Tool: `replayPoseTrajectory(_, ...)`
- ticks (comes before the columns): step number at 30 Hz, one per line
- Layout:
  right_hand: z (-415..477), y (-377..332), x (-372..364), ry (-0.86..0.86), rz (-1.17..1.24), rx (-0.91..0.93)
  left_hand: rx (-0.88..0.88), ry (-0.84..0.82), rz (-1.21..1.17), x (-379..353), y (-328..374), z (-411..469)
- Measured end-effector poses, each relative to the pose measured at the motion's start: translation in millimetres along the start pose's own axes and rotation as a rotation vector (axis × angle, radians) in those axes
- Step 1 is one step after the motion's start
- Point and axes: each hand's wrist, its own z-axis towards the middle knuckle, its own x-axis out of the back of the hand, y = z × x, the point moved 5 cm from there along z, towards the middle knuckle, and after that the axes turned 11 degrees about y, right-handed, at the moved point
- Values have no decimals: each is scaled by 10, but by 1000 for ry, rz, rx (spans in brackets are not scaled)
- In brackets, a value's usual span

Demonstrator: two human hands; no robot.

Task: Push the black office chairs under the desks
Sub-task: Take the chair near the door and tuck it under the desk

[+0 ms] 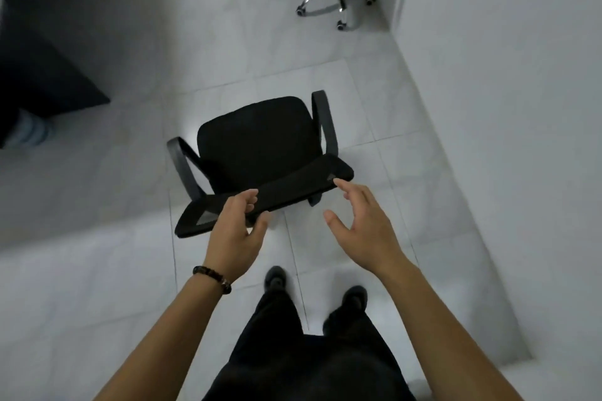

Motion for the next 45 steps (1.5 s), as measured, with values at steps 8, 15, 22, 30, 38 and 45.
replayPoseTrajectory(8, 523, 314, -908, -104, -359, 244, 112, 72, 417, -379, -983, 27)
replayPoseTrajectory(15, 677, 493, -1427, -312, -603, 202, 128, -76, 585, -468, -1487, 252)
replayPoseTrajectory(22, 1352, 385, -1472, -347, -661, 183, 175, -161, 567, -467, -1339, 812)
replayPoseTrajectory(30, 2738, 140, -1637, -396, -701, 245, 231, -123, 515, -533, -1172, 1977)
replayPoseTrajectory(38, 4189, -125, -1951, -375, -669, 330, 283, -35, 580, -502, -1101, 3369)
replayPoseTrajectory(45, 5662, -489, -2205, -457, -655, 392, 369, -25, 586, -375, -981, 4833)
